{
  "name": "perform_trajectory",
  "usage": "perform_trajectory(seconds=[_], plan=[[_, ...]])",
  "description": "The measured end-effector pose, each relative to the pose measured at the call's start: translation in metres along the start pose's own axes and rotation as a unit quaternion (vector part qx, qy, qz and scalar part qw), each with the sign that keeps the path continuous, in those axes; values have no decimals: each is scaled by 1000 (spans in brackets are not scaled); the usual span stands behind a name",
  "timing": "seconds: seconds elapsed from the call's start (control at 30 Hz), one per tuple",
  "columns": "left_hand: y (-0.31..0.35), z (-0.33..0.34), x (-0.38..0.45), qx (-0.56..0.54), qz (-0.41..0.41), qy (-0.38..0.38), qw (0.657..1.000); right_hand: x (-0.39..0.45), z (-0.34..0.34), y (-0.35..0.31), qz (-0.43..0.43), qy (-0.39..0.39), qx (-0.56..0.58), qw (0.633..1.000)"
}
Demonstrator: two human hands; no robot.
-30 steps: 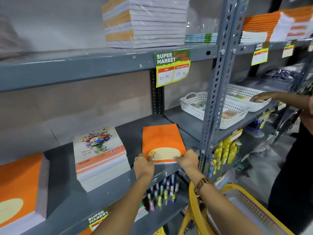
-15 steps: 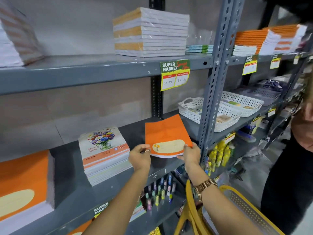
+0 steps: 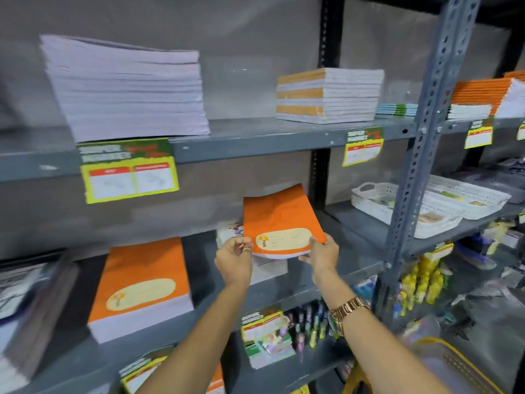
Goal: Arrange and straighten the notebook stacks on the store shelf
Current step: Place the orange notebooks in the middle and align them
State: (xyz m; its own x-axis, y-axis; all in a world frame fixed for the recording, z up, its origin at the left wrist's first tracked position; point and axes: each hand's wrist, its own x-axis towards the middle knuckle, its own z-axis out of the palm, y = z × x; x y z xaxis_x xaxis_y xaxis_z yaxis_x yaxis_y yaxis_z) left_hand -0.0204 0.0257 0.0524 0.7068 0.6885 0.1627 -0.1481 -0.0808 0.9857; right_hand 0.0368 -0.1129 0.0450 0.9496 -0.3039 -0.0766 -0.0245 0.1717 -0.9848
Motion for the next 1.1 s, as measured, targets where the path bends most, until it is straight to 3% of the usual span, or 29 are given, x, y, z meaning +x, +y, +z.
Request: perform_trajectory(seconds=[0.5, 0.8, 0.93, 1.1], plan=[[-6, -196, 48, 59, 1, 139, 989, -116, 157, 43, 71, -170, -7, 983], [-28, -258, 66, 119, -4, 149, 982, -145, 198, 80, 114, -217, -53, 968], [-47, -273, 73, 251, 7, 70, 965, -143, 198, 84, 83, -219, -211, 949], [-52, -278, 77, 418, 26, -30, 908, -141, 194, 74, -136, -192, -486, 841]])
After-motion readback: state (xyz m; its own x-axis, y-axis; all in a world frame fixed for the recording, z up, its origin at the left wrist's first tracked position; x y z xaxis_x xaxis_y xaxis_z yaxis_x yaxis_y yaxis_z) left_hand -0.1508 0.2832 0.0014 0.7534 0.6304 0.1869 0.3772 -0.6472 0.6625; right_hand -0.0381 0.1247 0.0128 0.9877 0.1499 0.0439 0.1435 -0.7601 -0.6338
